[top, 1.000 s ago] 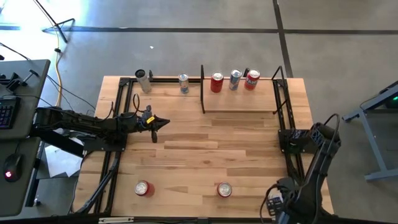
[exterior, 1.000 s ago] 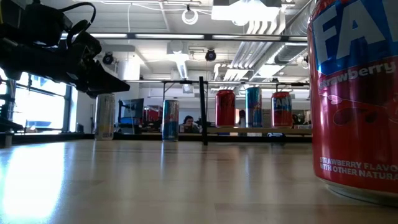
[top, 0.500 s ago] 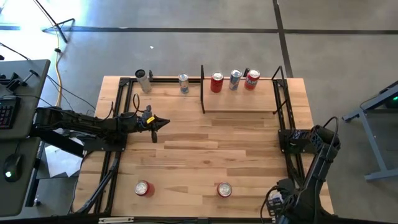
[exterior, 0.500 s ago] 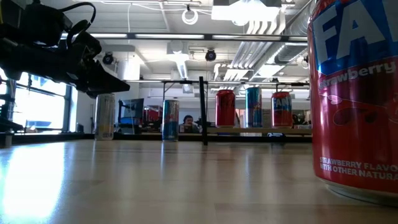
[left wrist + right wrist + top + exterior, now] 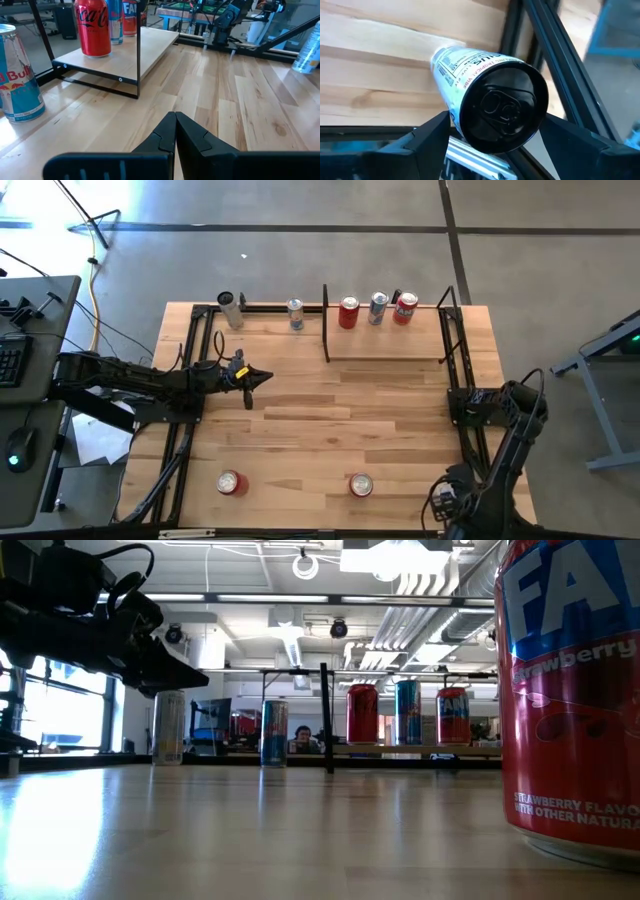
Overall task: Place canned beverage on shelf
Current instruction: Put the bottom white-yellow soda can on the shelf
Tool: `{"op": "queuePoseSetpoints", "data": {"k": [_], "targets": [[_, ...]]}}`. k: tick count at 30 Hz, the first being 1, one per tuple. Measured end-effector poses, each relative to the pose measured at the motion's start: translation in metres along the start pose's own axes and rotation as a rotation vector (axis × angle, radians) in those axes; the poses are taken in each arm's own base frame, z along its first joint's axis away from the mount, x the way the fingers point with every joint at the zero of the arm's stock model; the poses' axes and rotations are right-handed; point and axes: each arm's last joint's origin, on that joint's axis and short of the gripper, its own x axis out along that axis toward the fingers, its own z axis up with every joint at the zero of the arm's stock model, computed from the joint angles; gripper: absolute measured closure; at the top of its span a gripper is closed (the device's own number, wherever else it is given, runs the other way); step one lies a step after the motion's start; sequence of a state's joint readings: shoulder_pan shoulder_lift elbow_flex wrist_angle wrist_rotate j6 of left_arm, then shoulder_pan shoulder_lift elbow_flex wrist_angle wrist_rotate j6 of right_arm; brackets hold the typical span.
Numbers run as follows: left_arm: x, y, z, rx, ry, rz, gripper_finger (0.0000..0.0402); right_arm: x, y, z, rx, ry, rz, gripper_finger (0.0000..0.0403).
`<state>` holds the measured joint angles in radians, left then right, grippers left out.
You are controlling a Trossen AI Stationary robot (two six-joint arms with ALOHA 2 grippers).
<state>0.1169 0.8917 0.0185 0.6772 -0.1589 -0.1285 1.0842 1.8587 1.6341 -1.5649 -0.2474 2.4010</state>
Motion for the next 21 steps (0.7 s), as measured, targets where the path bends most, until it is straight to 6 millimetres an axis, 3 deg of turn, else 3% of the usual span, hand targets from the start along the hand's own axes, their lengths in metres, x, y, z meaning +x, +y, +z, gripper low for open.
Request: {"op": "queuePoseSetpoints", "data": {"k": [5,9,21], "targets": [[0.0,0.0,0.0,-0.001,0.0,0.0,0.0401,0.0,0.005,0.003,-0.013,-0.06,0.07,0.0124],[0.0,0.0,0.0,-0.001,0.0,0.0,0.0401,0.0,0.007,0.004,-0.015,-0.073,0.089,0.0154],[0.0,0.0,0.0,0.0,0.0,0.0,0.0401,-0.002,0.013,0.012,-0.108,-0.193,0.179,0.0337]]}}
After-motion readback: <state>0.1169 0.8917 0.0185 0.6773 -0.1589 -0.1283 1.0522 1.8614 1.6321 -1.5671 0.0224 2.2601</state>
